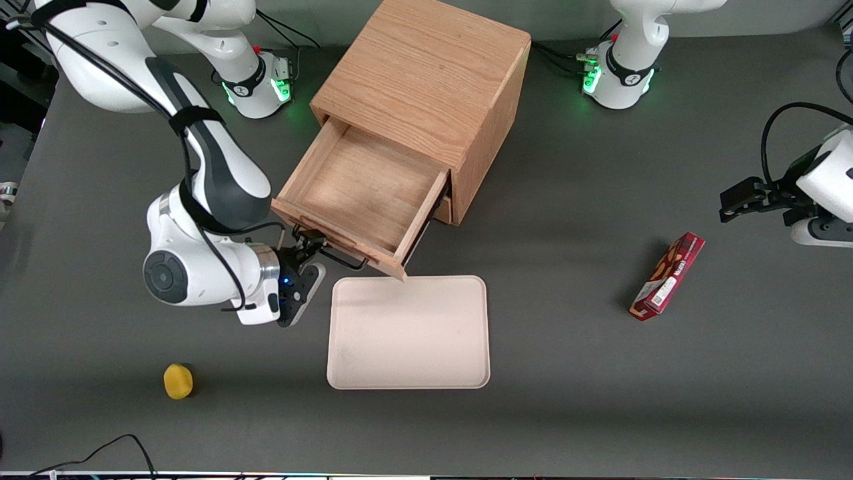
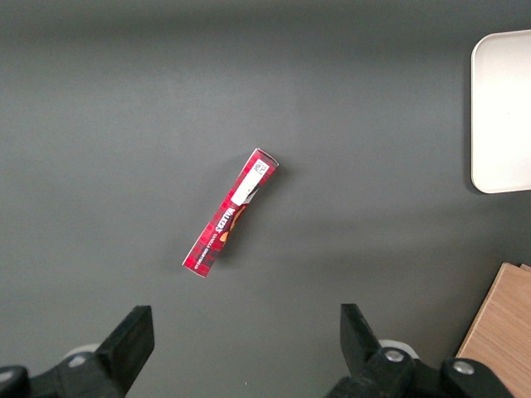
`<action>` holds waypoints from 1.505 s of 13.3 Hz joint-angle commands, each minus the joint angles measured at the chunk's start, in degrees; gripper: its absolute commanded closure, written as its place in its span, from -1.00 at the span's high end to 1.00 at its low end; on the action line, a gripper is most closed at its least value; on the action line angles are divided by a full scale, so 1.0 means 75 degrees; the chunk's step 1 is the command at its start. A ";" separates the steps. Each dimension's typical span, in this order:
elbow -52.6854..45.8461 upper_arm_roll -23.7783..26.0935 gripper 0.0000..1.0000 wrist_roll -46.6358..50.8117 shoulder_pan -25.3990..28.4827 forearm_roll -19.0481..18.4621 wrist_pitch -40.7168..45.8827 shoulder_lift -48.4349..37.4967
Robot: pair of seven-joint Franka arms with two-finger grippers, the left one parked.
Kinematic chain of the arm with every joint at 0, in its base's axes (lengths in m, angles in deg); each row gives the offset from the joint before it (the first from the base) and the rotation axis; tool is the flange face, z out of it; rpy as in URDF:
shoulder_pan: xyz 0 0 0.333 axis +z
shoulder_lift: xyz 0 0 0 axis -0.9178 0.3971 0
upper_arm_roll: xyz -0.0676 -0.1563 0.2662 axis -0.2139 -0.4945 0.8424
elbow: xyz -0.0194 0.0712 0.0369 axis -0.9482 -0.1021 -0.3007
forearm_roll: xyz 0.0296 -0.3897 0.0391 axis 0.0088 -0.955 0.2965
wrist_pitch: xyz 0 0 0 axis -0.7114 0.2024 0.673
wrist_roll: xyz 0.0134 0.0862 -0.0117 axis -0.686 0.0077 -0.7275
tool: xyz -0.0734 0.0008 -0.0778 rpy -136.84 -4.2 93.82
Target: Open upper drawer
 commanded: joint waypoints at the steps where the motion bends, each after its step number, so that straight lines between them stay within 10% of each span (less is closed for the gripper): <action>1: -0.0877 -0.0009 1.00 -0.0104 0.0109 -0.0357 0.0290 0.0624; 14: -0.2379 -0.0032 1.00 0.0094 0.0039 -0.0380 0.2071 0.0066; 20: -0.2145 -0.0592 1.00 0.3418 -0.0043 -0.0919 0.2900 -0.2184</action>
